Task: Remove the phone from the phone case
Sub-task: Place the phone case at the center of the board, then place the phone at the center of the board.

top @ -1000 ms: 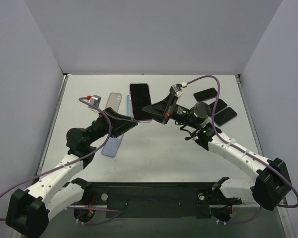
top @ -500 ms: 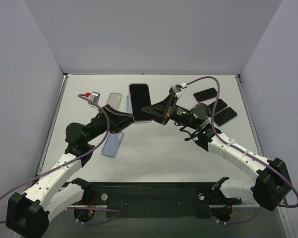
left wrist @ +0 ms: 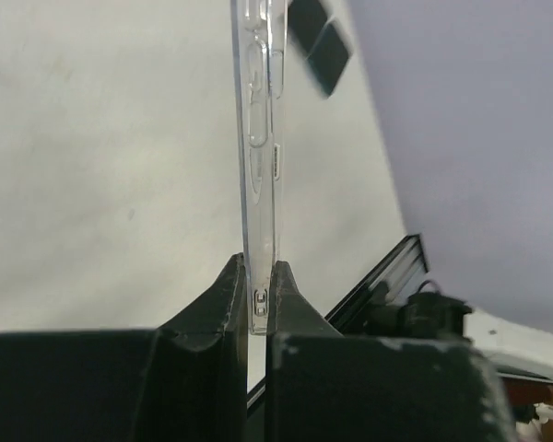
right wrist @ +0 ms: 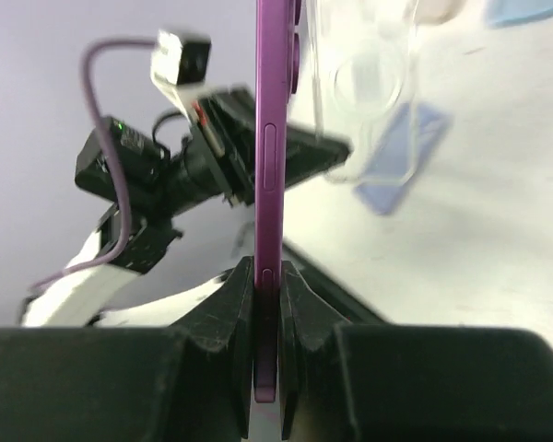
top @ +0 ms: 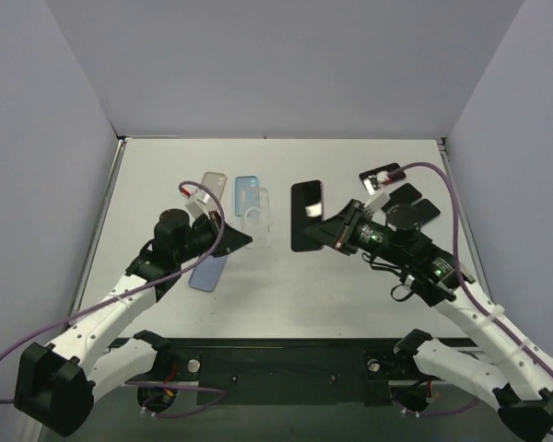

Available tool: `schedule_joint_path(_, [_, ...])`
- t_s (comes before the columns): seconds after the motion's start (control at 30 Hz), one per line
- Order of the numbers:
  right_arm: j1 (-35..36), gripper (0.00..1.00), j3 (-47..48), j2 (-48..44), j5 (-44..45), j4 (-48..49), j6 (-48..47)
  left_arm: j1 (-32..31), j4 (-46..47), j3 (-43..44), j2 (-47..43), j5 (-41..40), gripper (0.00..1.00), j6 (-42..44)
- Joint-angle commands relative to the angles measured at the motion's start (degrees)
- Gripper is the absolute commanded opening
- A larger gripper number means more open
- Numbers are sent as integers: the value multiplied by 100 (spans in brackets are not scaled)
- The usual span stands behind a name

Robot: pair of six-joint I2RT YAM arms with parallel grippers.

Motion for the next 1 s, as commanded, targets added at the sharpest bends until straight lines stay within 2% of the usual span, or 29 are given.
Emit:
schedule_joint_path(0.0, [-638,0,214,-916,1814,-2439,-1731,-249,-263,-846,315,-243,0,448])
schedule_joint_path(0.13, [-1824,0,-524,-1242,1983,-2644,-1609,-320,519,-1260,771,-253,0,475])
schedule_joint_path(0.23, [-2947,0,-1068,-1234,1650,-2495,-1573,-320,380,-1067,1422,-112,0,703])
schedule_joint_path(0.27, [-3125,0,-1183,-1260,1667,-2416,-1590,-329,354,-1058,1493,-147,0,730])
schedule_joint_path(0.4, [-4670,0,-1737,-1453,1948,-2223,-1512,-294,46,-1005,1915,-261,0,827])
schedule_joint_path(0.5, [-5358,0,-2141,-1288,1914,-1610,-1441,-267,-373,-944,2161,-515,0,835])
schedule_joint_path(0.53, [-5612,0,-2238,-1121,1895,-1476,-1406,-267,-515,-822,2214,-690,4,931])
schedule_joint_path(0.57, [-5736,0,-2291,-1041,1834,-1136,-1406,-267,-743,-760,2302,-727,14,1019])
schedule_joint_path(0.6, [-5920,0,-2431,-884,1825,-932,-1397,-267,-902,-611,2355,-867,16,1063])
schedule_joint_path(0.67, [-6149,0,-2467,-515,1878,-615,-1441,-267,-1184,-575,2356,-1017,26,1073])
schedule_joint_path(0.7, [-6281,0,-2494,-313,1721,-144,-1450,-267,-1237,-575,2260,-1070,36,1073])
schedule_joint_path(0.73, [-6447,0,-2520,11,1659,-9,-1424,-276,-1316,-575,2198,-1201,41,1046])
schedule_joint_path(0.8, [-6720,0,-2555,460,1266,587,-1336,-294,-1360,-601,1856,-1342,64,976])
schedule_joint_path(0.83, [-6782,0,-2547,576,1271,860,-1344,-320,-1378,-610,1785,-1369,72,950])
schedule_joint_path(0.93, [-6845,0,-2345,1286,1157,1205,-1415,-338,-1868,-348,1495,-1422,81,984])
schedule_joint_path(0.97, [-6897,0,-2327,1411,1174,1301,-1389,-338,-2018,-242,1433,-1483,82,1020])
